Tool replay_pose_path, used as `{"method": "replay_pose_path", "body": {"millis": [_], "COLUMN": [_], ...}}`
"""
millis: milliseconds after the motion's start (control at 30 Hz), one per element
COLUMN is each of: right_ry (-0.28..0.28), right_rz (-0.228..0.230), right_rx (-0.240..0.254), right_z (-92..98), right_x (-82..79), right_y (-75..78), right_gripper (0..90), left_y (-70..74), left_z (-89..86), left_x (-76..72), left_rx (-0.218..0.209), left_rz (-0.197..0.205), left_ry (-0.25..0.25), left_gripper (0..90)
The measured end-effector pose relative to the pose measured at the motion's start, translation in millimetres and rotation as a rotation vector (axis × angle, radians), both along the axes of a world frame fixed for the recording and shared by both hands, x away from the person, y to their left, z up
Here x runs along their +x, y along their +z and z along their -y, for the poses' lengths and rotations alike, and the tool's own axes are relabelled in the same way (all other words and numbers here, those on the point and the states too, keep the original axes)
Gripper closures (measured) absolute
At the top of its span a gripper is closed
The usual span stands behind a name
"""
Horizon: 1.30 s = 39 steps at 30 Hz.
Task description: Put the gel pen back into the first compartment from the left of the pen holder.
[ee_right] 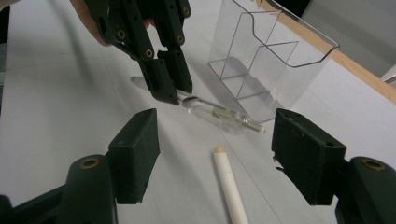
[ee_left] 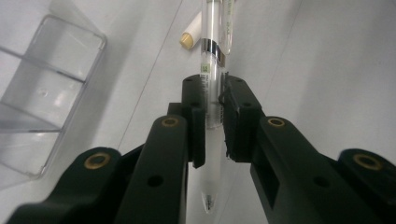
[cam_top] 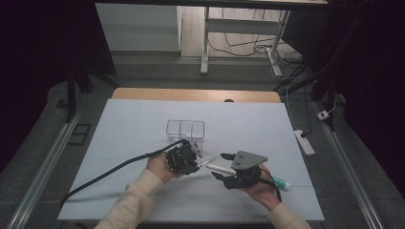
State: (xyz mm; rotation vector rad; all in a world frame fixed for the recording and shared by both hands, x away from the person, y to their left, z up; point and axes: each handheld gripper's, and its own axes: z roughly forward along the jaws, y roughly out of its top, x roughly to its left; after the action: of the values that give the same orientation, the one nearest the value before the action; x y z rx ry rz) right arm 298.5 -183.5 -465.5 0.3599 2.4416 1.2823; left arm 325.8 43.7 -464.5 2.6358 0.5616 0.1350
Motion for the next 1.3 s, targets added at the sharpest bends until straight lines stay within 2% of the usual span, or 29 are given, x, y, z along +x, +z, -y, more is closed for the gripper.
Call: {"method": "replay_pose_path", "body": {"millis": [433, 567, 667, 800, 833, 900, 967, 1000, 1033, 1067, 1167, 1267, 1300], "right_ry": [0.033, 0.053, 0.048, 0.038, 0.045, 0.048, 0.05, 0.05, 0.052, 0.071, 0.079, 0.124, 0.133], "right_rz": [0.004, -0.004, 0.001, 0.019, 0.028, 0.035, 0.062, 0.062, 0.071, 0.102, 0.119, 0.126, 0.125], "right_rx": [-0.045, -0.082, -0.109, -0.157, -0.188, -0.219, -0.263, -0.263, -0.285, -0.315, -0.342, -0.388, -0.384], "right_z": [-15.7, -21.2, -22.4, -24.7, -24.8, -26.6, -29.5, -29.5, -30.6, -32.4, -34.0, -35.4, -36.0], "right_x": [3.2, 5.5, 6.1, 7.6, 7.7, 7.3, 5.4, 5.4, 4.2, 4.0, 3.3, 2.0, 1.4], "right_y": [-3.6, -6.6, -7.8, -10.8, -10.5, -12.2, -14.3, -14.3, -14.8, -16.9, -18.7, -20.7, -22.6], "right_gripper": [36.8, 41.0, 42.1, 45.9, 46.9, 48.8, 50.1, 50.1, 50.8, 52.9, 58.0, 66.6, 67.8], "left_y": [-3.6, -3.9, -3.3, -1.6, 0.2, 1.3, 3.9, 5.2, 6.2, 8.1, 8.8, 10.4, 10.8], "left_z": [8.2, 9.6, 9.7, 10.1, 9.9, 9.6, 9.0, 8.6, 8.5, 8.5, 8.2, 7.0, 6.6], "left_x": [0.4, -0.6, -1.1, -2.5, -3.8, -4.4, -6.0, -6.2, -7.3, -8.1, -9.0, -9.2, -9.4], "left_rx": [0.009, 0.006, -0.001, -0.001, -0.011, -0.016, -0.032, -0.038, -0.047, -0.047, -0.05, -0.062, -0.067], "left_rz": [-0.015, -0.017, -0.022, -0.022, -0.02, -0.017, -0.022, -0.022, -0.027, -0.024, -0.02, -0.013, -0.014], "left_ry": [-0.018, -0.029, -0.033, -0.042, -0.048, -0.055, -0.062, -0.071, -0.073, -0.08, -0.081, -0.096, -0.098], "left_gripper": [79.5, 79.5, 79.5, 79.5, 79.5, 79.5, 79.5, 79.5, 79.5, 79.5, 79.5, 79.3, 79.3]}}
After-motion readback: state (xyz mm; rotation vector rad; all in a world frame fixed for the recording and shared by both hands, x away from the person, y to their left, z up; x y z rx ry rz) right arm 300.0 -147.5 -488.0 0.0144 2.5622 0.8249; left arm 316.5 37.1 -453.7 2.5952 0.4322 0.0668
